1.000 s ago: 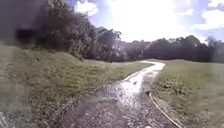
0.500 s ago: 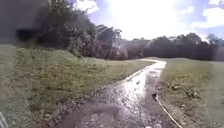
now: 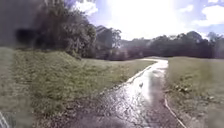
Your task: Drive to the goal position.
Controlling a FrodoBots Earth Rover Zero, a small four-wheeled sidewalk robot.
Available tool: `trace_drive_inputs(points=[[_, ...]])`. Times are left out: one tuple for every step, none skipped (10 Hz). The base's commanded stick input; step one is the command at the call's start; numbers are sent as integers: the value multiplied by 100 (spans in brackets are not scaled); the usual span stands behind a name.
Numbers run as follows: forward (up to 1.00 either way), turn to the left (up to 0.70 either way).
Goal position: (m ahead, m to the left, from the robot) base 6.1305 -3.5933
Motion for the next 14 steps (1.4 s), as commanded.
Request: trace_drive_inputs(points=[[70,-28],[70,-20],[70,0],[70,0],[70,0],[70,0],[70,0],[70,0],[70,0],[70,0],[70,0],[70,0],[70,-2],[70,-24]])
